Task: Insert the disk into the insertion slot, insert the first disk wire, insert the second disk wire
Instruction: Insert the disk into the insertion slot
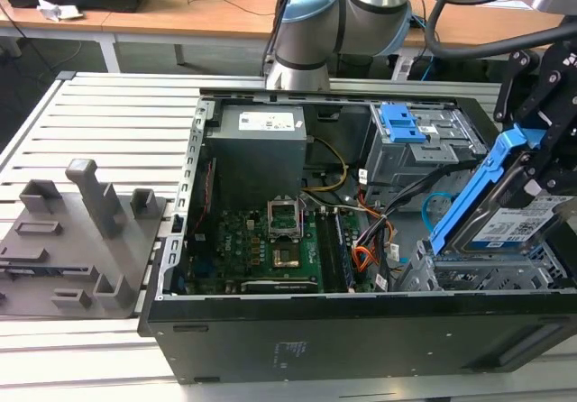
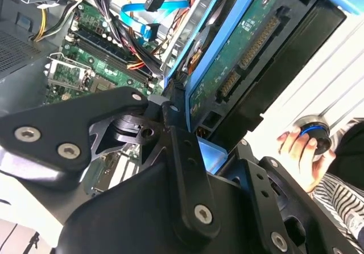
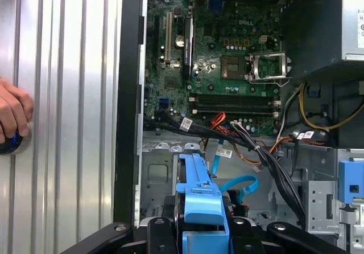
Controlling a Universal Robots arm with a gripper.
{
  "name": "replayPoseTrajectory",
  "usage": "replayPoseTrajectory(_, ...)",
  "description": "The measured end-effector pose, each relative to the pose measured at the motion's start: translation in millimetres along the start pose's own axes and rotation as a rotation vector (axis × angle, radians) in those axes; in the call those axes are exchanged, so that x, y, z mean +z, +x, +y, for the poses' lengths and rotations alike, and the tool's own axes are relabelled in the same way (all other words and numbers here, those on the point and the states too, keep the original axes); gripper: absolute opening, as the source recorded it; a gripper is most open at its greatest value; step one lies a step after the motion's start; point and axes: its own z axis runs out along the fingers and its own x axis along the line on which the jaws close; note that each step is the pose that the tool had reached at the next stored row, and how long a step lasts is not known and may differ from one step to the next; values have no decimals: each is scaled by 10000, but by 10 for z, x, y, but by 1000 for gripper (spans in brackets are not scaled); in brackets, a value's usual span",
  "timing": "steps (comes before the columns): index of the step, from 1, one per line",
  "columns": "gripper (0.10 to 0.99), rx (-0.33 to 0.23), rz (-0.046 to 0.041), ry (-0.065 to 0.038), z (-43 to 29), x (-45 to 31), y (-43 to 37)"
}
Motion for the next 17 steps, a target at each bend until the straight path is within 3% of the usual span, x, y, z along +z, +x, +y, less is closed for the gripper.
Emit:
replayPoseTrajectory(5, 365, -1, -30, -2, 2, 63, 2)
replayPoseTrajectory(12, 365, 1, -30, -10, -7, 259, 5)
replayPoseTrajectory(17, 365, 0, -28, -11, -9, 292, 6)
